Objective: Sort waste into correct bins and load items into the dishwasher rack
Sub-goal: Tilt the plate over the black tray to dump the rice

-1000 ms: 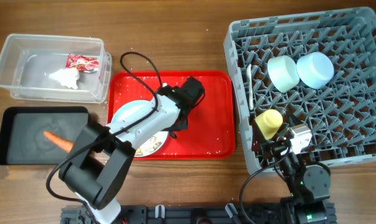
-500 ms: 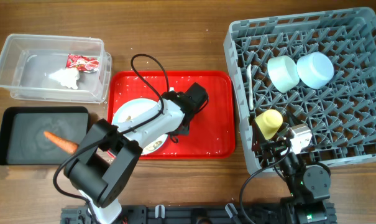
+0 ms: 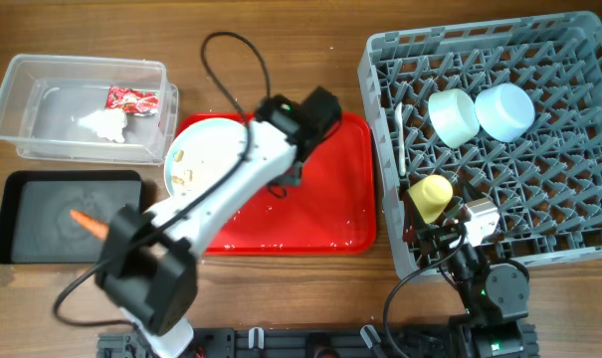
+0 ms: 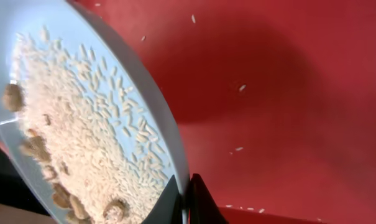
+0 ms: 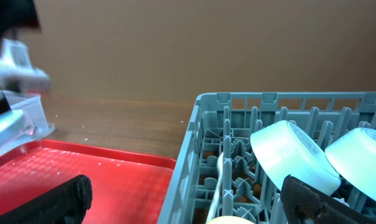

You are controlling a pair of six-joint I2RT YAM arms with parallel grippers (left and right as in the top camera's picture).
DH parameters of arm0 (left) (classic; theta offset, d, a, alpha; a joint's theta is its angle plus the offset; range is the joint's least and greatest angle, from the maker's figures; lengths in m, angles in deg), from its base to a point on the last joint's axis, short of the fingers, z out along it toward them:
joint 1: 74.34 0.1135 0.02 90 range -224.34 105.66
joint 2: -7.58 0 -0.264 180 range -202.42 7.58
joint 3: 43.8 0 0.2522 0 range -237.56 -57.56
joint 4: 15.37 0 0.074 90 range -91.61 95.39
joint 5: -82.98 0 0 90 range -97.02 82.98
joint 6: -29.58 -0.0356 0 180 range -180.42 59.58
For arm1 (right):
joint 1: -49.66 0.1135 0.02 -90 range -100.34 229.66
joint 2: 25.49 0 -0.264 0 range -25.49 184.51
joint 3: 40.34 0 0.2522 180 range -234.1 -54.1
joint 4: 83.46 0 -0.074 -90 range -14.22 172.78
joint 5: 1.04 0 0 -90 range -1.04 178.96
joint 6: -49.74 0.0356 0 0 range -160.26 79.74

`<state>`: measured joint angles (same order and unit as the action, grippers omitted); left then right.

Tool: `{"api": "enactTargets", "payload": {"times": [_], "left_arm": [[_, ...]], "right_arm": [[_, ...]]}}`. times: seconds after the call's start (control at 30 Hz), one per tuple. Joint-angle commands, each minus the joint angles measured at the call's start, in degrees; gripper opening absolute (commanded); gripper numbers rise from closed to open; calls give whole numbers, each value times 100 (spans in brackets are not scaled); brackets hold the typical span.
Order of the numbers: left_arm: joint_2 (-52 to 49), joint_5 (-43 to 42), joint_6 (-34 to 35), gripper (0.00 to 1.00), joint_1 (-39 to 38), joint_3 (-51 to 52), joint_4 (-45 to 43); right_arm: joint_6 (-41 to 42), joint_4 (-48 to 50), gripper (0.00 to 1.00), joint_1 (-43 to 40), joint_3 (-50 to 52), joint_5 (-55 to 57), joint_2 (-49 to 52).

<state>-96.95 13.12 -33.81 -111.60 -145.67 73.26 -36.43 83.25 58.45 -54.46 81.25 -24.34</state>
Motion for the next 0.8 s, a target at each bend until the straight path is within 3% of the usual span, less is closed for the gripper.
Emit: {"api": "enactTargets", "payload": {"times": [0.0, 0.1, 0.37, 0.47, 0.57, 0.77], "left_arm": [[885, -1176, -70, 4, 848, -190, 68], [1493, -2015, -101, 4, 2216, -190, 109], [1742, -3794, -1856, 4, 5056, 133, -140], [1744, -4258, -2164, 4, 6002, 551, -374], [1744, -6260, -3126, 4, 7138, 789, -393], [1788, -8824, -4553, 4, 8876, 901, 46]], "right_arm": [[79, 17, 100, -20, 7, -74, -50], [81, 17, 100, -20, 7, -76, -50], [79, 17, 100, -20, 7, -74, -50], [81, 17, 100, -20, 7, -74, -50], [79, 17, 100, -20, 7, -74, -50], [79, 17, 100, -20, 7, -74, -50]]}}
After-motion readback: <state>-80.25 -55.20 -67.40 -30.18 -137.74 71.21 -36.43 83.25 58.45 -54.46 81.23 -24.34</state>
